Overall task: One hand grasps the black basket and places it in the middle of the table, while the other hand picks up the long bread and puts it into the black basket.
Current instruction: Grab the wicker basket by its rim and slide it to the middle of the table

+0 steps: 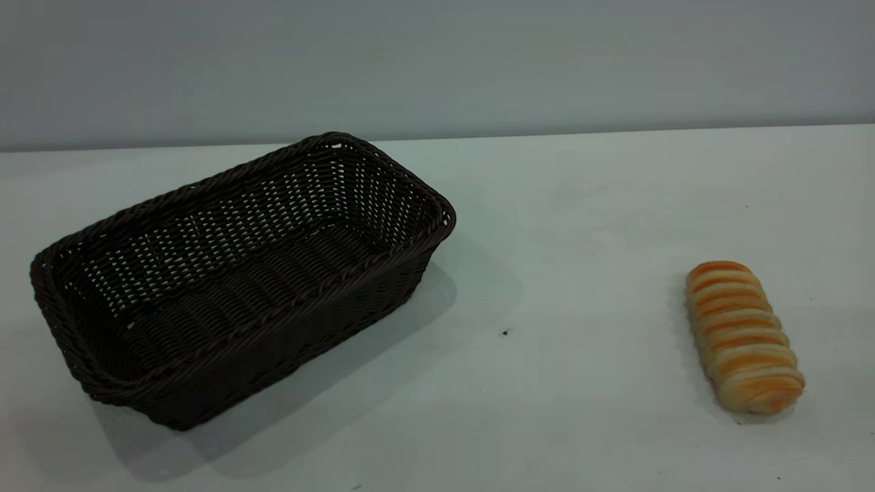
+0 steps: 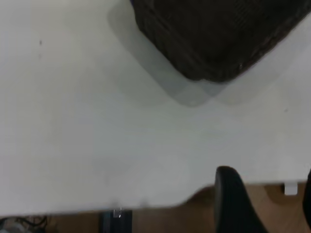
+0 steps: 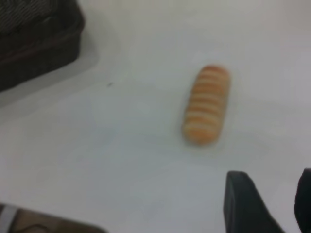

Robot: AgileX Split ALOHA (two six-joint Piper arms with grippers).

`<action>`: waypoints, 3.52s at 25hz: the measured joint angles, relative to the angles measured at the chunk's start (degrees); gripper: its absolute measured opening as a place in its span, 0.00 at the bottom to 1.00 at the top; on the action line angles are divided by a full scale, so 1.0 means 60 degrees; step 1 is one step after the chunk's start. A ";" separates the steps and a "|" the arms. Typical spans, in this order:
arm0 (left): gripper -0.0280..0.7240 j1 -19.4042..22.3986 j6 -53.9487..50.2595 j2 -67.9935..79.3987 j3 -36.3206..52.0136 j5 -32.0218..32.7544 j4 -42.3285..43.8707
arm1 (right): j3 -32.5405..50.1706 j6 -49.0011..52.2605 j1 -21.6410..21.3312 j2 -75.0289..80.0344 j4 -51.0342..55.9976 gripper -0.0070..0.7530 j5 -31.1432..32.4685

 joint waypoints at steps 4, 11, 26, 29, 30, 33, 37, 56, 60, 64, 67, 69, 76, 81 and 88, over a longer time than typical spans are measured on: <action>0.59 0.0000 -0.0451 0.1656 -0.0009 -0.1476 0.0008 | 0.0000 -0.0009 0.0000 0.1387 -0.0347 0.37 -0.0697; 0.59 0.0000 -0.0604 0.4938 -0.0009 -0.3201 0.0051 | 0.0000 -0.0133 0.0000 0.3550 -0.0394 0.53 -0.2244; 0.59 0.0000 -0.2067 1.0957 -0.0651 -0.5971 -0.0348 | 0.0000 -0.0133 0.0000 0.4151 -0.0351 0.54 -0.2851; 0.59 0.0000 -0.2039 1.1708 -0.1267 -0.6073 -0.0787 | 0.0000 -0.0133 0.0000 0.4151 -0.0341 0.54 -0.2851; 0.59 0.0000 -0.2017 1.1895 -0.1490 -0.6073 -0.0872 | 0.0000 -0.0133 0.0000 0.4151 -0.0331 0.54 -0.2851; 0.59 0.0000 -0.1997 1.2454 -0.2063 -0.5948 -0.0934 | 0.0000 -0.0133 0.0000 0.4151 -0.0331 0.54 -0.2851; 0.59 0.0000 -0.1997 1.3032 -0.2716 -0.5647 -0.0945 | 0.0000 -0.0133 0.0000 0.4151 -0.0331 0.54 -0.2851; 0.59 0.0000 -0.1998 1.4443 -0.3644 -0.5024 -0.0909 | 0.0000 -0.0133 0.0000 0.4151 -0.0349 0.55 -0.2952; 0.59 0.0060 -0.2014 1.4712 -0.3895 -0.4707 -0.0730 | 0.0000 -0.0133 0.0000 0.4151 -0.0349 0.55 -0.2961; 0.59 0.0069 -0.1995 1.4893 -0.4315 -0.4311 -0.0601 | 0.0000 -0.0133 0.0000 0.4151 -0.0370 0.55 -0.2990; 0.59 0.0059 -0.1995 1.4931 -0.4697 -0.3999 -0.0801 | 0.0000 -0.0133 0.0000 0.4151 -0.0372 0.55 -0.2990; 0.59 0.0032 -0.1989 1.4946 -0.4939 -0.3873 -0.0893 | 0.0000 -0.0133 0.0000 0.4151 -0.0372 0.55 -0.2990; 0.59 0.0025 -0.1989 1.4973 -0.5094 -0.3307 -0.0901 | 0.0000 -0.0133 0.0000 0.4151 -0.0372 0.55 -0.2992; 0.59 0.0014 -0.1989 1.4973 -0.5096 -0.3280 -0.0892 | 0.0000 -0.0133 0.0000 0.4151 -0.0383 0.55 -0.3000; 0.59 0.0014 -0.2498 1.5015 -0.5104 -0.3147 -0.0324 | 0.0000 -0.0133 0.0000 0.4151 -0.0383 0.55 -0.3011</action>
